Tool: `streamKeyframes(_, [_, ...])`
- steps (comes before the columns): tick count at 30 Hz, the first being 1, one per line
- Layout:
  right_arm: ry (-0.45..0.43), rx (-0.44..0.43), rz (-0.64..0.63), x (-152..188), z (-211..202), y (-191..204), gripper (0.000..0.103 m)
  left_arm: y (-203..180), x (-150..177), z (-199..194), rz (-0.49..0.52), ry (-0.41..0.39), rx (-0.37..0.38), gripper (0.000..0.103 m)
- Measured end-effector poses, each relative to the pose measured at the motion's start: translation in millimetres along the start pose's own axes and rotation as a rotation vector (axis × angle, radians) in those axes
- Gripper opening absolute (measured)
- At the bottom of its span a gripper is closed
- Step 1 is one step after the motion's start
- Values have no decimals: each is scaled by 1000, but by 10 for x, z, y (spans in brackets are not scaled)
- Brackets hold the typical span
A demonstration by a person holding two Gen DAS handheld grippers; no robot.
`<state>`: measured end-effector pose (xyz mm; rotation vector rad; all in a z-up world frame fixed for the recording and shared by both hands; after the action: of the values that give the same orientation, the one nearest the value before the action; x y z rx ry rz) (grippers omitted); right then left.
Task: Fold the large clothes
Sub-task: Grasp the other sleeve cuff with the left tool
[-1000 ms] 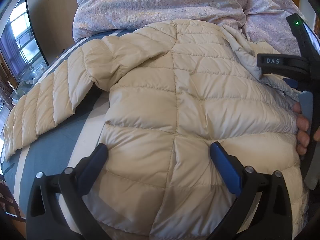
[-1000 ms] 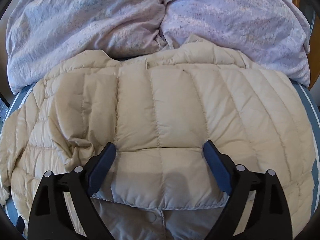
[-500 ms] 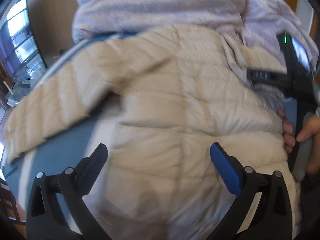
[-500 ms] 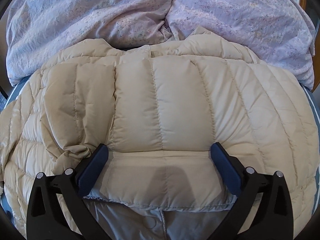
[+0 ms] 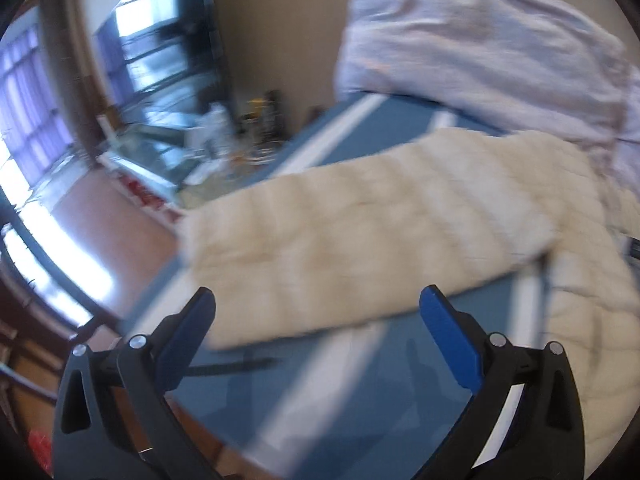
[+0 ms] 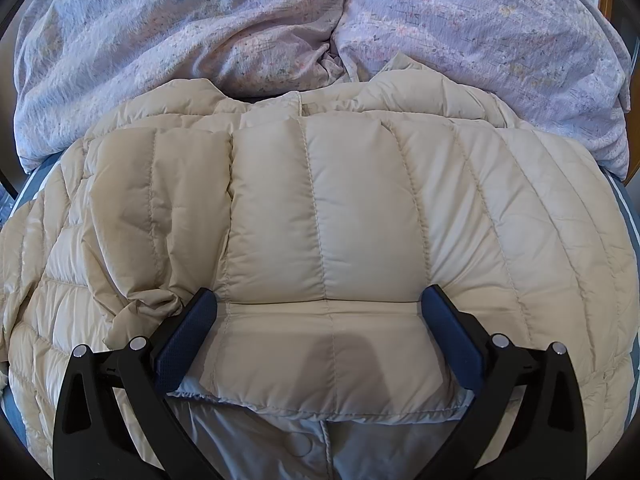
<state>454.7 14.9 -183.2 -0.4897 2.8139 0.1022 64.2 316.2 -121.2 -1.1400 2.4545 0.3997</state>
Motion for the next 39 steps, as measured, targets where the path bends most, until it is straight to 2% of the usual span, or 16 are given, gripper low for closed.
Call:
streamKeyframes(2, [0,0,0,10,-7,2,102,188,16,54,-38,20,-29,101])
streamKeyframes(4, [-1,-1,0,23,-21,4,102,307,35,123,-73,44,-23,101])
streamKeyframes(6, [-1,-4,-1,13,-15,5,102,378,39,195,-105,57,-4,96])
streamKeyframes(7, [-2,-5,-1,33,-36,4,102,390,34,213,-115,61,5,89])
streamKeyframes(9, [-4,-9,-2,51,-49,4,102,403,43,254,-143,68,56,81])
streamKeyframes(16, [-7,-14,0,67,-56,0,102,498,16,419,-229,99,156,76])
streamKeyframes(21, [-9,-14,2,70,-57,3,102,569,-22,432,-269,105,168,67])
streamKeyframes(24, [-11,-18,1,71,-57,4,102,712,-40,431,-356,122,244,66])
streamKeyframes(26, [-12,-19,2,74,-56,6,102,786,-45,440,-386,130,269,65])
streamKeyframes(31, [-12,-19,2,76,-62,3,102,811,-46,445,-391,137,269,63])
streamKeyframes(35, [-12,-19,3,82,-66,-4,102,819,-60,452,-395,143,256,55])
streamKeyframes(39, [-14,-22,4,80,-59,4,102,952,-38,447,-446,156,250,54])
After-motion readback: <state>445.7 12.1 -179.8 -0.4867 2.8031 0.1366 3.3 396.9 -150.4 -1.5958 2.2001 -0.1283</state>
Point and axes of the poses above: each gripper's, at about its wrist camera, not at the fingertips, and z roughly the way its jaws point, y to its left, x to its underside, the point moved 5 cm from there along z, roughly the way its jaws point, and after that the axes turned 12 degrees about y, right-handed, at the moved point
